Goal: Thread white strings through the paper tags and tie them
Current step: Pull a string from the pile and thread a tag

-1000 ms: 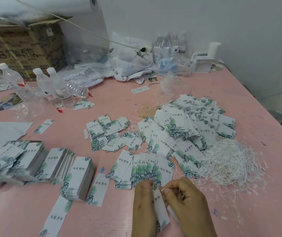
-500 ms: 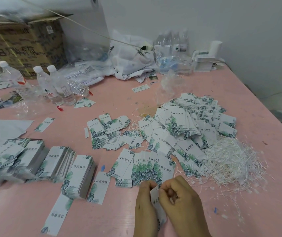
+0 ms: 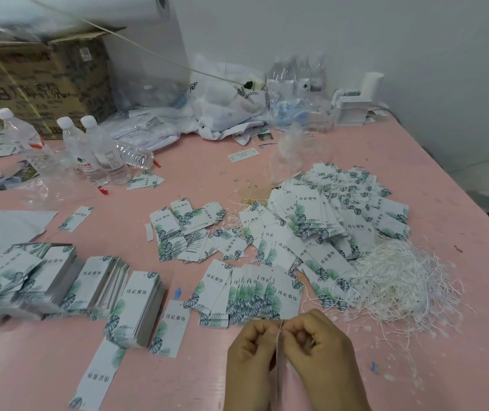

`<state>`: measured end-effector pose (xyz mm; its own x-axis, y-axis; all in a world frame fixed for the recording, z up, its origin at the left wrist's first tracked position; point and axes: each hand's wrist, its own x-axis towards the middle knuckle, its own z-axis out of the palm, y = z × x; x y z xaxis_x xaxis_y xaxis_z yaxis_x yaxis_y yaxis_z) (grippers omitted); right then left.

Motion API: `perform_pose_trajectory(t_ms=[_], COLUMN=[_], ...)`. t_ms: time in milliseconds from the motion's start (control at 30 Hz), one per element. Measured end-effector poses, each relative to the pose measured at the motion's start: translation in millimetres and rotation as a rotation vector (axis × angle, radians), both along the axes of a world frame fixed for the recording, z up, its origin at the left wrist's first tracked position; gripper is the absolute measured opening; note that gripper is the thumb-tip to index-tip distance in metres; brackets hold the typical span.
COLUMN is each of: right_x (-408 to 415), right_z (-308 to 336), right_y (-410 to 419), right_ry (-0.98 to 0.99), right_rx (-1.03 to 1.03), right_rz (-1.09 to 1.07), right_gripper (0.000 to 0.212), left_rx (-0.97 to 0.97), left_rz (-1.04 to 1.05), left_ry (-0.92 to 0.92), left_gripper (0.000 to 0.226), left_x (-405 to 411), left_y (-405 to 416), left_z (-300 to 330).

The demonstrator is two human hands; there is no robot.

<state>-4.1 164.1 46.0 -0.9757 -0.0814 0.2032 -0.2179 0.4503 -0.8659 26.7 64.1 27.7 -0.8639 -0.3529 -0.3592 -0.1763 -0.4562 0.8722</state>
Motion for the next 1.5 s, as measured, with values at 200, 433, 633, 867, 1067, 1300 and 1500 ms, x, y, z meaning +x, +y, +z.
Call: perform_pose_trajectory(t_ms=[200, 433, 633, 867, 1067, 1300, 1500], right_x=[-1.6, -16.1, -6.2, -0.2, -2.6, -4.3, -6.1], right_z=[-2.0, -3.9, -21.8, -28.3, -25.2, -14.0, -0.6], right_y=[6.1, 19.4, 25.5, 36.9, 40.8, 39.2, 39.1], right_ry=[-0.177, -0.776, -0.713, -0.409, -0.436, -0.476, -0.565], right_rx=[-0.104, -1.115, -1.037, -0.515, -0.685, -0.862, -0.977], right_rz=[0.044, -0.143, -0.147, -0.026, -0.019, 0.002, -0.013], right_gripper=[0.031, 0.035, 0.028, 0.038, 0.017, 0.027, 0.020], left_rx=[-0.122, 0.010, 0.053, -0.017, 0.050, 0.123, 0.127], left_rz=[-0.081, 0.061, 0.144, 0.210, 0.297, 0.251, 0.233], left_ry=[-0.034, -0.157, -0.094, -0.056, 0.027, 0.154, 0.193], left_gripper=[0.016, 0.020, 0.026, 0.030, 0.028, 0.022, 0.019], left_x=[-0.2, -9.7, -7.9, -5.7, -7.8, -7.9, -7.1], left_y=[-3.3, -11.6, -3.2, -13.6, -23.1, -31.8, -33.5], left_z=[-2.7, -0.5, -5.9, -6.5, 1.2, 22.9, 31.5])
